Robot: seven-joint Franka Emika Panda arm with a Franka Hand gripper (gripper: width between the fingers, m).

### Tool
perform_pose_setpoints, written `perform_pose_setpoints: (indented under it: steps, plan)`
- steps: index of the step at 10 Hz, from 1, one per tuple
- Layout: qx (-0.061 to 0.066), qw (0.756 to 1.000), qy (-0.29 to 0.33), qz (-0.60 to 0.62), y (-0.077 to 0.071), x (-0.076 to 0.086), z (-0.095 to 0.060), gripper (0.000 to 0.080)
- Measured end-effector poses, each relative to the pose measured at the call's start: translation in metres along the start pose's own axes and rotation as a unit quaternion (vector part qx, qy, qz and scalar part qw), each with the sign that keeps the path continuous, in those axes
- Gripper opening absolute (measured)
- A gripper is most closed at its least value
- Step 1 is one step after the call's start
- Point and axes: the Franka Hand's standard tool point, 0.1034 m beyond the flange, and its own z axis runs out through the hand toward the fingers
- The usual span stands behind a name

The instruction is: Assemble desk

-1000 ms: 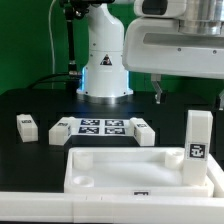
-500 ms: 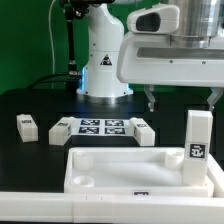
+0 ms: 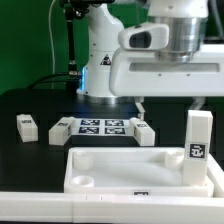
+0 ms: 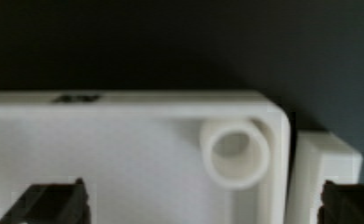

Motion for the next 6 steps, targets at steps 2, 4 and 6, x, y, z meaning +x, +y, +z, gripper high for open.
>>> perform_pose_setpoints:
  steps: [2, 4, 6]
  plan:
    - [0.000, 1.000, 0.002, -0.001, 0.001, -0.002, 0.002, 0.0649]
    - [-0.001, 1.000, 0.001, -0.001, 0.001, -0.002, 0.003, 0.0649]
    - [-0.002, 1.000, 0.015, -0.009, 0.002, -0.014, 0.013, 0.0649]
